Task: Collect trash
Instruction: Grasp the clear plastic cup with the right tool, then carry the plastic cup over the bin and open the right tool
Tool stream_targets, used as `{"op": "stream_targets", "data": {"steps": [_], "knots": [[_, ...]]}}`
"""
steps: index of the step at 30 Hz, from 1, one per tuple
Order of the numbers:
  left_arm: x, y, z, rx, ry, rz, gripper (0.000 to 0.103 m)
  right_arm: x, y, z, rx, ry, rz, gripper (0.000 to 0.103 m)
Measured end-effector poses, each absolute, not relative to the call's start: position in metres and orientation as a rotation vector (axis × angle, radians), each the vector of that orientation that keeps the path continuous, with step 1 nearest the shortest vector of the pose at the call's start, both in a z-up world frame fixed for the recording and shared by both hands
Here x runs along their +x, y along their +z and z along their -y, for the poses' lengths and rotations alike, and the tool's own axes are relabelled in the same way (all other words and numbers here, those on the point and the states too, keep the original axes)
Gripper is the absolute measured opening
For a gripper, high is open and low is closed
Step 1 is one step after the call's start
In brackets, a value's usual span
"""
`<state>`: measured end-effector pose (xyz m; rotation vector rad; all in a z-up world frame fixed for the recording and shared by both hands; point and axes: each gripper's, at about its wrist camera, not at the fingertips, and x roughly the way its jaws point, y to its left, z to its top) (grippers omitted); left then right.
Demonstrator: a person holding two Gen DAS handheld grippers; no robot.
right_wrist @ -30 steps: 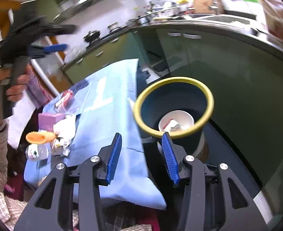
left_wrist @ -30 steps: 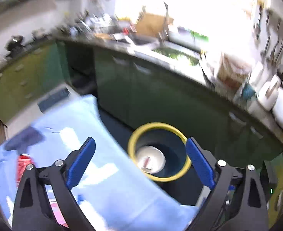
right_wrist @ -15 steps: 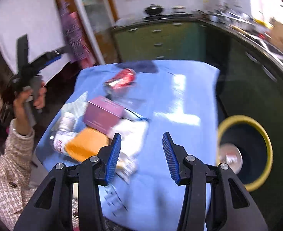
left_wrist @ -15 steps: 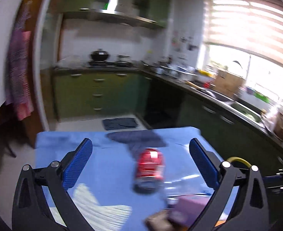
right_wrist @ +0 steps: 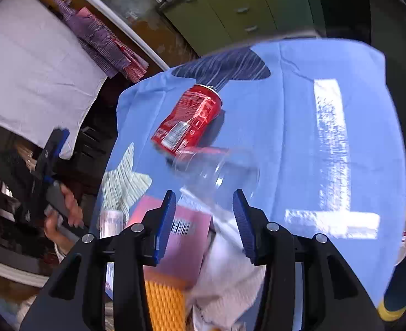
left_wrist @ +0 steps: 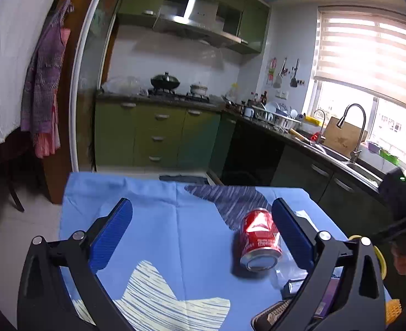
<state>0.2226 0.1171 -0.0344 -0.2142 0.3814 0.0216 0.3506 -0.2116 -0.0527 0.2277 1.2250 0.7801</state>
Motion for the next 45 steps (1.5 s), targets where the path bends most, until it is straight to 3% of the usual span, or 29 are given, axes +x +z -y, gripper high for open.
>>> {"op": "stream_targets", "data": {"steps": [3,7,10,14,24,30,38,45], "knots": [[0.228,-0.041,-0.121,-0.248,-0.005,-0.419,0.096,0.361,-0.062,0.203,0.246,0.785,-1.252,0.044],[0.226,-0.045,-0.121,-0.23,0.009,-0.417,0.096,0.369,-0.073,0.194,0.273,0.809,-1.276,0.036],[0.226,-0.046,-0.12,-0.237,-0.001,-0.421,0.096,0.37,-0.078,0.189,0.3,0.827,-1.286,0.016],[0.227,-0.047,-0.119,-0.237,-0.002,-0.428,0.096,0.362,-0.07,0.191,0.323,0.85,-1.249,0.006],[0.226,-0.048,-0.123,-0.24,0.004,-0.424,0.096,0.318,0.006,0.242,0.264,0.819,-1.059,0.006],[0.225,-0.047,-0.125,-0.252,0.004,-0.423,0.096,0.295,0.029,0.345,0.252,0.571,-0.992,0.006],[0.227,-0.049,-0.121,-0.232,0.006,-0.433,0.096,0.315,-0.052,0.465,0.204,0.132,-1.168,0.006],[0.231,-0.054,-0.123,-0.242,0.009,-0.456,0.096,0.351,-0.125,0.492,0.107,-0.035,-1.318,0.006]]}}
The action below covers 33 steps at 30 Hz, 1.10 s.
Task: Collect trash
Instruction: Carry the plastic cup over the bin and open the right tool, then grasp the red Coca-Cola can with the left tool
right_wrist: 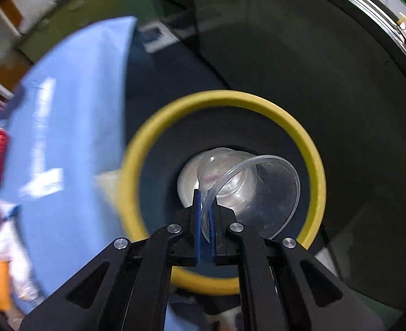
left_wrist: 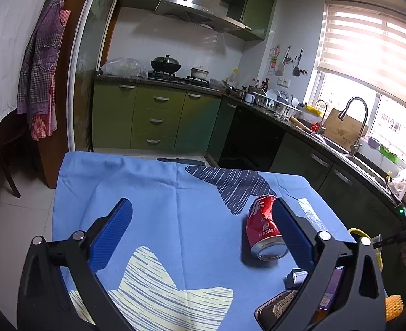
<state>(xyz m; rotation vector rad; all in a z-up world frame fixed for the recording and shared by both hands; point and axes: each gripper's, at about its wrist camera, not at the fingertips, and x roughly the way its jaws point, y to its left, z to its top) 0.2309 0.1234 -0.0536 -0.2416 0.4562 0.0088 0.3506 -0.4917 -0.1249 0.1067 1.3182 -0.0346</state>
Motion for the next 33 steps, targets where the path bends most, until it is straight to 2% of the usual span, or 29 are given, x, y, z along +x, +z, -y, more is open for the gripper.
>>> {"op": "stream_targets", "data": {"steps": [1,3,4,5,12,18,27,33], "knots": [[0.231,-0.054,-0.123,-0.242,0.008,-0.458,0.096,0.354,-0.131,0.494,0.104,-0.044,-1.331,0.007],[0.232,-0.055,-0.123,-0.241,0.006,-0.463,0.096,0.359,-0.138,0.495,0.089,-0.066,-1.355,0.022],[0.232,-0.055,-0.122,-0.237,0.005,-0.466,0.096,0.36,-0.139,0.495,0.075,-0.078,-1.357,0.036],[0.232,-0.056,-0.121,-0.234,0.004,-0.468,0.096,0.36,-0.139,0.496,0.068,-0.084,-1.355,0.04],[0.233,-0.056,-0.117,-0.222,-0.012,-0.488,0.096,0.325,-0.103,0.489,0.095,-0.042,-1.251,0.04],[0.246,-0.057,-0.102,-0.189,-0.036,-0.587,0.096,0.264,-0.074,0.479,0.14,0.042,-1.126,0.044],[0.297,-0.052,-0.05,-0.084,-0.114,-0.893,0.096,0.202,-0.067,0.462,0.196,0.127,-0.987,0.049],[0.36,-0.075,-0.001,0.018,-0.108,-1.167,0.096,0.179,-0.068,0.444,0.233,0.208,-0.933,0.052]]}}
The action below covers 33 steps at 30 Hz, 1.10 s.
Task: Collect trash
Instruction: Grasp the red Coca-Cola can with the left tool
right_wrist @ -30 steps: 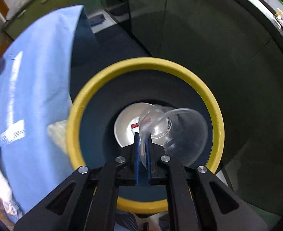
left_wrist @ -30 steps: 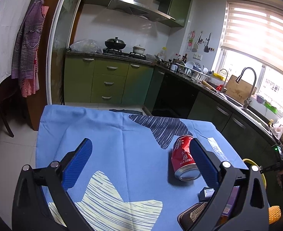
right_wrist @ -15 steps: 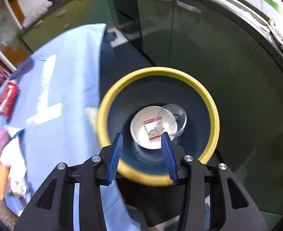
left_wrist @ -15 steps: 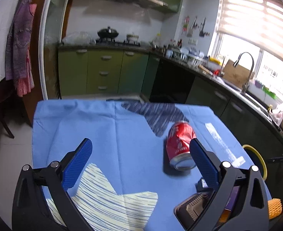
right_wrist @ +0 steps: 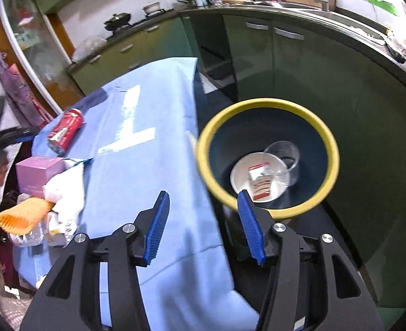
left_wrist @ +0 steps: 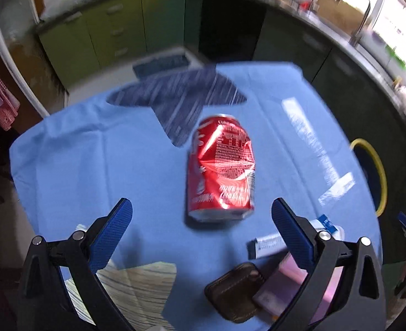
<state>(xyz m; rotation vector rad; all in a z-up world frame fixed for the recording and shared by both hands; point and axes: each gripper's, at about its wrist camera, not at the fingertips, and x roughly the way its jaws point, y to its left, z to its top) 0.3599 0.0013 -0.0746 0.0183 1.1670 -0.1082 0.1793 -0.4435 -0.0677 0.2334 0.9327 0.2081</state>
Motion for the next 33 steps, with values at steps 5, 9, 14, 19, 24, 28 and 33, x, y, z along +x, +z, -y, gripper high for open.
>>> {"op": "stream_targets", "data": {"steps": [5,9,14,19,24,28,33], "knots": [[0.394,-0.097,0.008,0.021,-0.064,-1.32,0.096,0.172,-0.072,0.441,0.284,0.257,-0.921,0.052],[0.409,-0.105,0.015,0.036,-0.038,-1.364,0.096,0.17,-0.077,0.445,0.315,0.267,-0.919,0.052],[0.419,-0.118,0.025,0.064,-0.017,-1.403,0.096,0.172,-0.082,0.445,0.334,0.275,-0.926,0.052],[0.418,-0.127,0.032,0.108,0.011,-1.436,0.096,0.173,-0.086,0.445,0.346,0.282,-0.929,0.052],[0.417,-0.132,0.032,0.11,0.019,-1.457,0.085,0.174,-0.089,0.445,0.355,0.29,-0.93,0.052],[0.418,-0.134,0.028,0.097,0.021,-1.475,0.073,0.173,-0.088,0.445,0.358,0.289,-0.928,0.052],[0.42,-0.134,0.028,0.112,0.022,-1.467,0.069,0.171,-0.087,0.447,0.363,0.285,-0.923,0.052]]}}
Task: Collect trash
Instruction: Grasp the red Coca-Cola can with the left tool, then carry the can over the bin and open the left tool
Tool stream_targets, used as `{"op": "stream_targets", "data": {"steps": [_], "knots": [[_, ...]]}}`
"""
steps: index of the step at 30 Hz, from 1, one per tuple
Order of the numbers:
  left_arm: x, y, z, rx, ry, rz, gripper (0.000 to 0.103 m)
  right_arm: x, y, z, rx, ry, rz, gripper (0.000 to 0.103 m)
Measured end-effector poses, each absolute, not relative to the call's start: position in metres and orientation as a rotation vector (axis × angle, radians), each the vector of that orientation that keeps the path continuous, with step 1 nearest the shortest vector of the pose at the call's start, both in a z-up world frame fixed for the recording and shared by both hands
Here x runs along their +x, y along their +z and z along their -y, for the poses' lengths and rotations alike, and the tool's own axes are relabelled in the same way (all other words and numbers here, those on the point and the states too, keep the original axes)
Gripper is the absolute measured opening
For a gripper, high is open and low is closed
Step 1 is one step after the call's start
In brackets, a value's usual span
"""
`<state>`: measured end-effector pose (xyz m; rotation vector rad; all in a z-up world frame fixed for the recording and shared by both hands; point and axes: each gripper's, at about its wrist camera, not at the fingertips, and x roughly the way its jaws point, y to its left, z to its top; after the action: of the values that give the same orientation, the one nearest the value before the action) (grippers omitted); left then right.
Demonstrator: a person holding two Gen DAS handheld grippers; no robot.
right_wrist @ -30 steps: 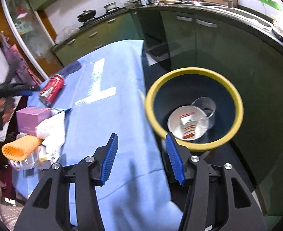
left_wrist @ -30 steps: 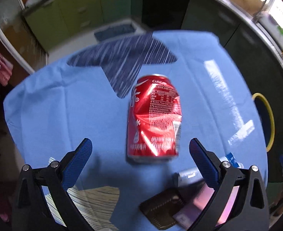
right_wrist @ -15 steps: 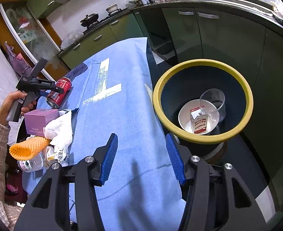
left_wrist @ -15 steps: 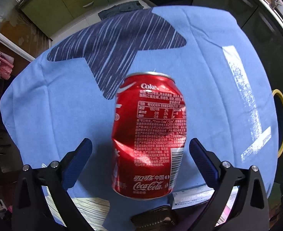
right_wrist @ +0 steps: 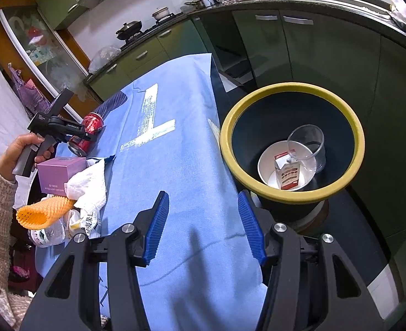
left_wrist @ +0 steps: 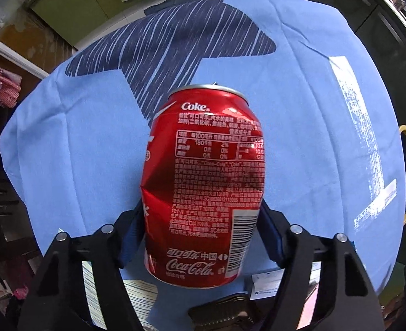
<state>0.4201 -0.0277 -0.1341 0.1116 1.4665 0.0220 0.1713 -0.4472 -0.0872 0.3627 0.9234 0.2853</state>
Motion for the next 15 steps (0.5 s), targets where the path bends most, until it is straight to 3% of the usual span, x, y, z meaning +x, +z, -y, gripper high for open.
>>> {"op": "stream_targets", "data": {"steps": [15], "knots": [[0.405,-0.108,0.037,0.141,0.006,-1.419,0.067,0.172,-0.088,0.445,0.365,0.295,-0.922,0.052]]}}
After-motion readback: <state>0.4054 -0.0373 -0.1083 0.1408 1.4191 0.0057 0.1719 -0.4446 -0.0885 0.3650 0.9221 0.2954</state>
